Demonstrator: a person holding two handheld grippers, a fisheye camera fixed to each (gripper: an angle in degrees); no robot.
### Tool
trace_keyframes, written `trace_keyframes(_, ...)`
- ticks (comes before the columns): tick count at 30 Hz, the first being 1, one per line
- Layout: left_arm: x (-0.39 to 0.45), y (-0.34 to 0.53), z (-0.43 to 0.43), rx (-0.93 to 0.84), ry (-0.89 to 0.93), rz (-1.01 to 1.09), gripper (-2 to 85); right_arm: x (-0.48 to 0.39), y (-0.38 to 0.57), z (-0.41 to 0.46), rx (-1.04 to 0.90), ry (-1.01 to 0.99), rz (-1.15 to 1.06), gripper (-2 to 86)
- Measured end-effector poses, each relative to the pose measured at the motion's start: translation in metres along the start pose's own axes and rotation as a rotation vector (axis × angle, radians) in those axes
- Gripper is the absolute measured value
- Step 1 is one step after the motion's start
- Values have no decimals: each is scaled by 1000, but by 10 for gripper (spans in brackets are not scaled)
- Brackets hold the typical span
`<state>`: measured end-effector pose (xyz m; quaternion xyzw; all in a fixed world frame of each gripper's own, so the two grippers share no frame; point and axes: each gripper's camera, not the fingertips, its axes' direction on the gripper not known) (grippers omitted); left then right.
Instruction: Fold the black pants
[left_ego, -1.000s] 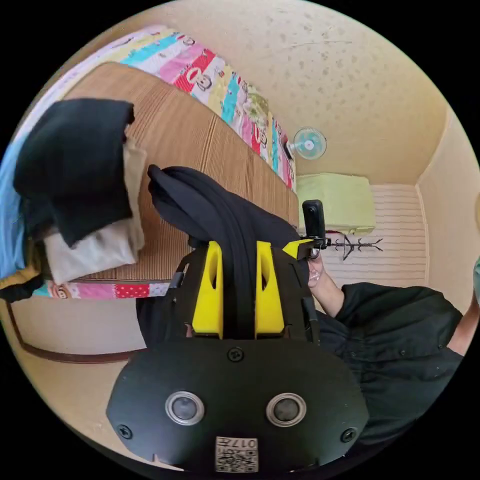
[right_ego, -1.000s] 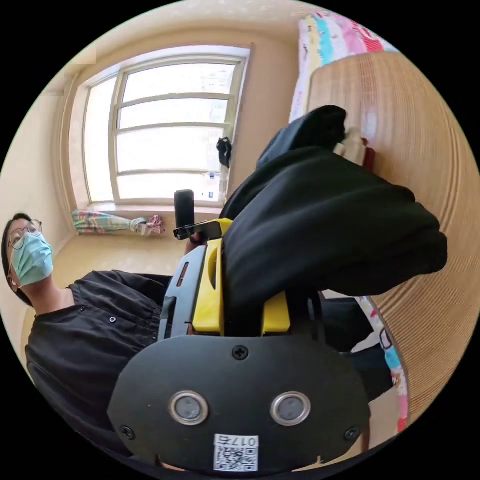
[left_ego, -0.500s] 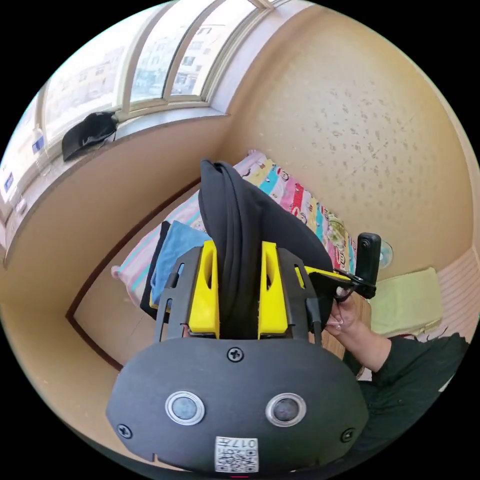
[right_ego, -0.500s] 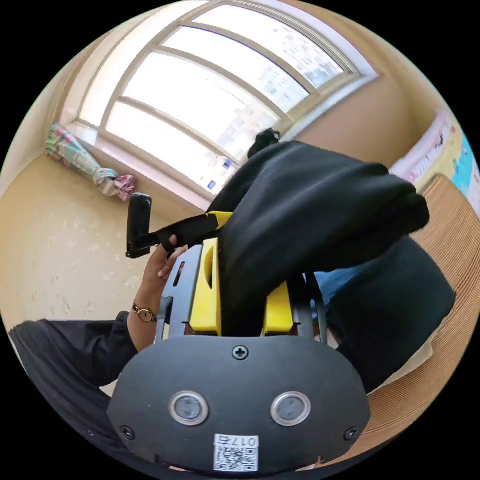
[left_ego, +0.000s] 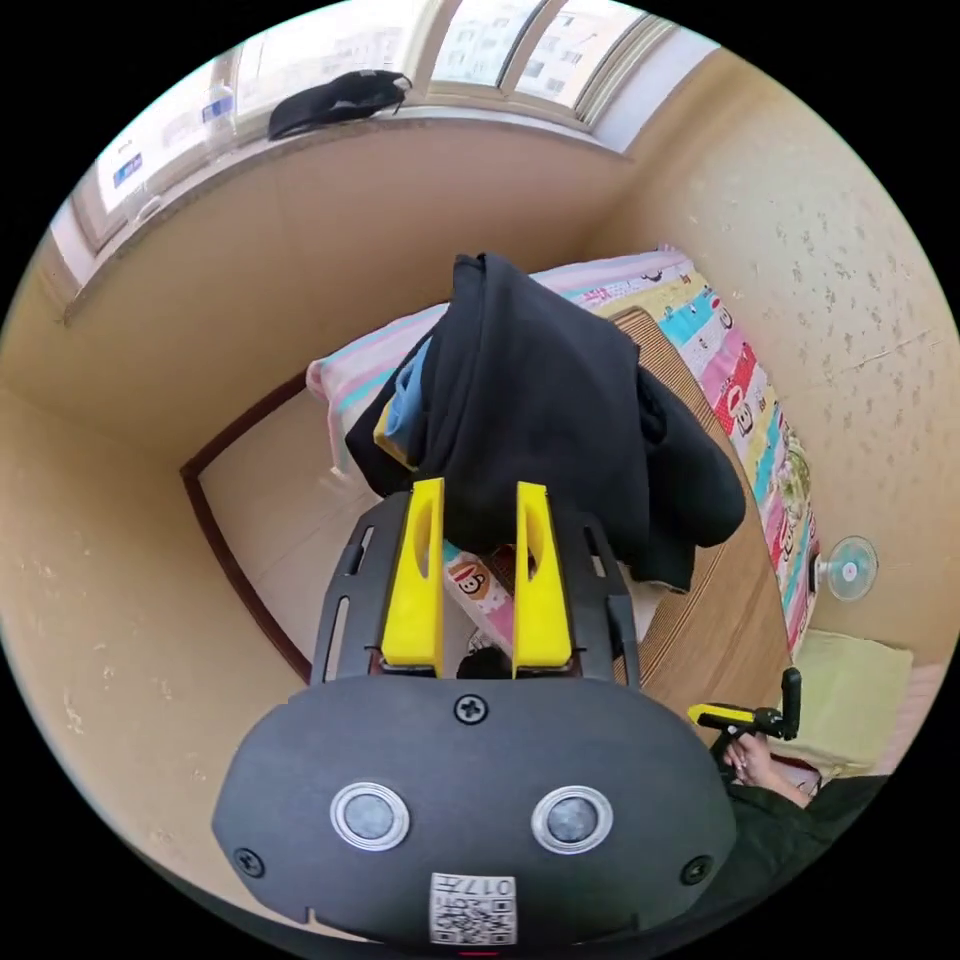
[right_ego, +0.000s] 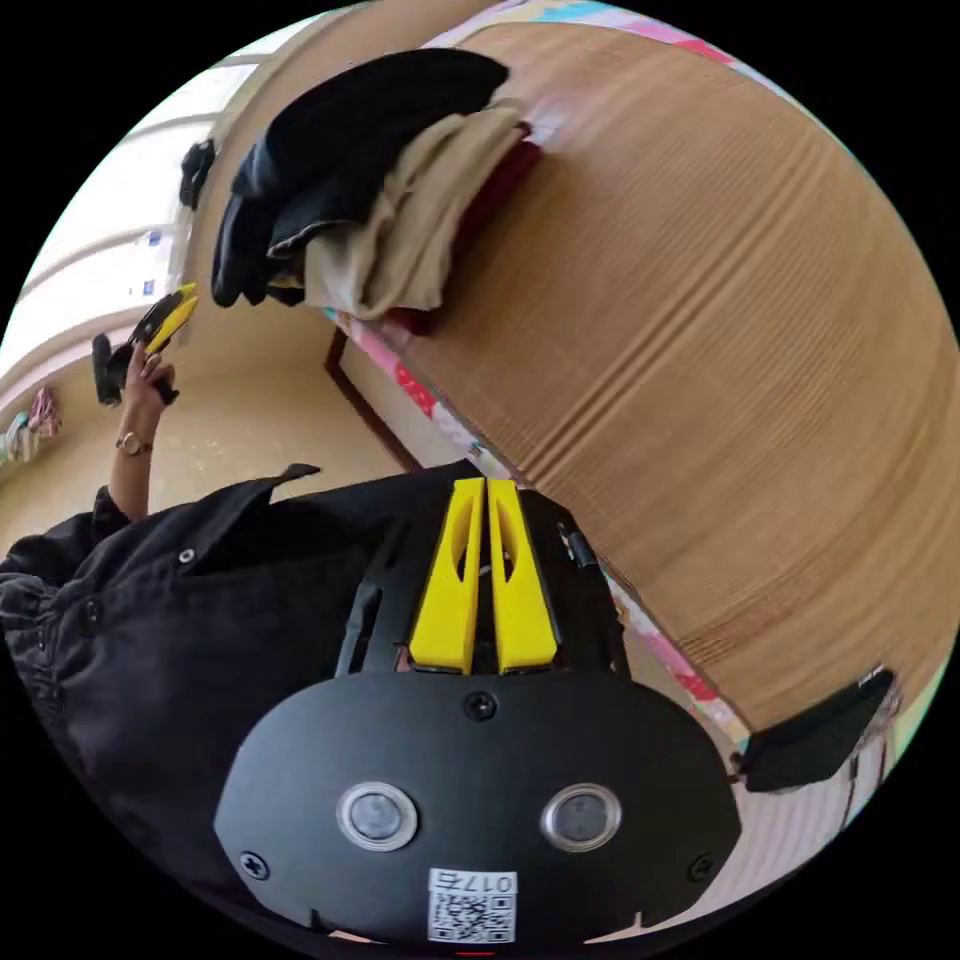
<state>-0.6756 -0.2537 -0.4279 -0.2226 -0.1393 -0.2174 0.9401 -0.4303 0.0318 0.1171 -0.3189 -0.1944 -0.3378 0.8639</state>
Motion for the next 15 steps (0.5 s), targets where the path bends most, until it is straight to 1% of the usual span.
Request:
trace_keyframes(1, 11, 7, -3, 15, 14, 31, 99, 18, 29, -23, 66, 50, 83, 22)
trace_keyframes(2, 38, 20, -6, 36, 39, 111, 89, 28, 58, -48, 135, 119, 145, 16)
trace_keyframes(3, 70, 30, -6, 45, 64, 207, 77, 30, 71, -61, 171, 158, 159, 14)
trace_keyframes(4, 87, 35, -5, 49, 79, 256, 70, 28, 99, -89, 246, 254, 168, 11)
trace_keyframes(5, 125, 45, -4, 58, 129, 365, 55, 23, 129, -116, 335, 384, 185, 8)
trace_keyframes(6, 164, 55, -4, 68, 198, 463, 39, 19, 144, -130, 382, 447, 195, 7)
trace_keyframes(7, 183, 60, -5, 73, 242, 508, 28, 8, 175, -155, 483, 561, 209, 6)
trace_keyframes(8, 220, 71, -11, 85, 341, 608, 5, -3, 209, -180, 599, 649, 231, 5)
trace_keyframes(9, 258, 83, -20, 114, 439, 723, -1, -9, 227, -191, 664, 681, 243, 5)
trace_keyframes(10, 275, 90, -26, 131, 484, 778, -4, -17, 267, -214, 816, 709, 294, 4)
trace_keyframes(11, 307, 104, -37, 165, 569, 864, -7, -19, 311, -235, 973, 671, 381, 3)
trace_keyframes(12, 333, 117, -45, 185, 666, 914, -8, -17, 334, -243, 1047, 629, 426, 3)
trace_keyframes(13, 344, 123, -48, 184, 726, 927, -9, -9, 379, -254, 1177, 524, 487, 3)
trace_keyframes(14, 365, 133, -51, 161, 866, 928, -9, 3, 424, -258, 1287, 424, 522, 3)
trace_keyframes(15, 382, 145, -49, 116, 1024, 912, -9, 10, 444, -258, 1328, 390, 535, 3)
